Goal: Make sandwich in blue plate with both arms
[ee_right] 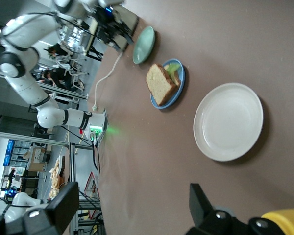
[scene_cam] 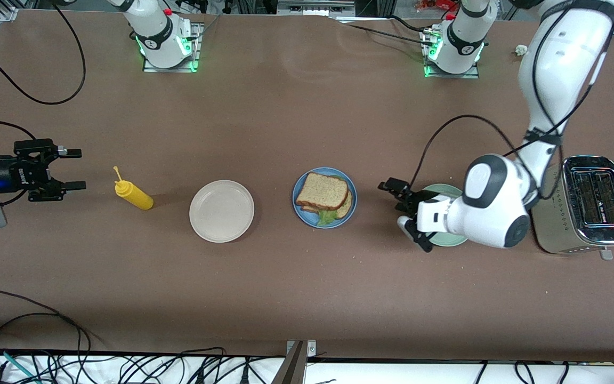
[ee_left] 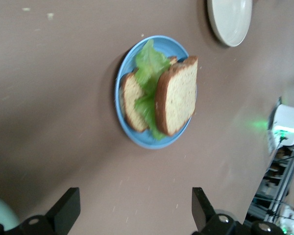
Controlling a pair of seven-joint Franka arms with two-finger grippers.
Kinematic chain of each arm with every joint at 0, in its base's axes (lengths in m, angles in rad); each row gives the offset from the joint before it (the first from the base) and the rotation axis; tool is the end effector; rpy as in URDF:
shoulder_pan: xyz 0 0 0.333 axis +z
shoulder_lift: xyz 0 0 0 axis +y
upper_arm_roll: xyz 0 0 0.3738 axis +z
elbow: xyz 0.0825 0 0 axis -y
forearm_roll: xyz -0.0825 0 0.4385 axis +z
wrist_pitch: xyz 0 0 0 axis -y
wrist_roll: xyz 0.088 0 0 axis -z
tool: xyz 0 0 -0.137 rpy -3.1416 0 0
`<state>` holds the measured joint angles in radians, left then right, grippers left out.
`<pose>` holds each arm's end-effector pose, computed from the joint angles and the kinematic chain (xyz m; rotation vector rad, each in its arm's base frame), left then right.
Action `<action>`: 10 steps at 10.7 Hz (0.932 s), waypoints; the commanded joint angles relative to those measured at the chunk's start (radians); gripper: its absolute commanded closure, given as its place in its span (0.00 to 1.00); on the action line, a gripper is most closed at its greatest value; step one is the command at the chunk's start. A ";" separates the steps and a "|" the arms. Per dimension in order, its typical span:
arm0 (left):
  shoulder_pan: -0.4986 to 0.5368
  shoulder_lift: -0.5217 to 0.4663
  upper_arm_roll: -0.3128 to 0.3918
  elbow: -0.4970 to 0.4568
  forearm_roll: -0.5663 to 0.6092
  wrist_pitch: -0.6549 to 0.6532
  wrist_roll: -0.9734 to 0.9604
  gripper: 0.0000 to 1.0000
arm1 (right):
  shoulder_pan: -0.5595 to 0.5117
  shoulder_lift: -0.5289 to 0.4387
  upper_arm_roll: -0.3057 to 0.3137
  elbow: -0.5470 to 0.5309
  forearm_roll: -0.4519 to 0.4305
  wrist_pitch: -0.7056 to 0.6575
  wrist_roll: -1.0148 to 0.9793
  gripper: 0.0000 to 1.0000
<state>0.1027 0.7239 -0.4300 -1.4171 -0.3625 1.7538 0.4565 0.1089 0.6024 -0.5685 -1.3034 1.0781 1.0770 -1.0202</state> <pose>0.7280 -0.2276 0.2872 2.3517 -0.7308 -0.3626 0.7171 -0.0798 0.4537 -1.9835 -0.6906 0.0027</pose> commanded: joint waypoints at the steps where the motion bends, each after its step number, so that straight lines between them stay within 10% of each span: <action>1: 0.017 -0.208 0.013 -0.029 0.216 -0.138 -0.099 0.00 | 0.113 -0.107 0.001 0.010 -0.215 0.062 0.272 0.00; 3: 0.026 -0.347 0.013 -0.029 0.334 -0.203 -0.186 0.00 | 0.156 -0.198 0.086 0.010 -0.474 0.131 0.438 0.00; 6: 0.002 -0.496 0.100 -0.040 0.408 -0.224 -0.243 0.00 | 0.059 -0.302 0.416 -0.002 -0.954 0.230 0.655 0.00; 10: -0.095 -0.667 0.293 -0.147 0.396 -0.211 -0.249 0.00 | 0.008 -0.425 0.491 -0.194 -1.087 0.517 0.845 0.00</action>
<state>0.0688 0.1840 -0.2100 -1.4480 0.0188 1.5239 0.2222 0.1802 0.2996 -0.1448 -1.3040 0.0369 1.4050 -0.2705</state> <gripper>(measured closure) 0.000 0.000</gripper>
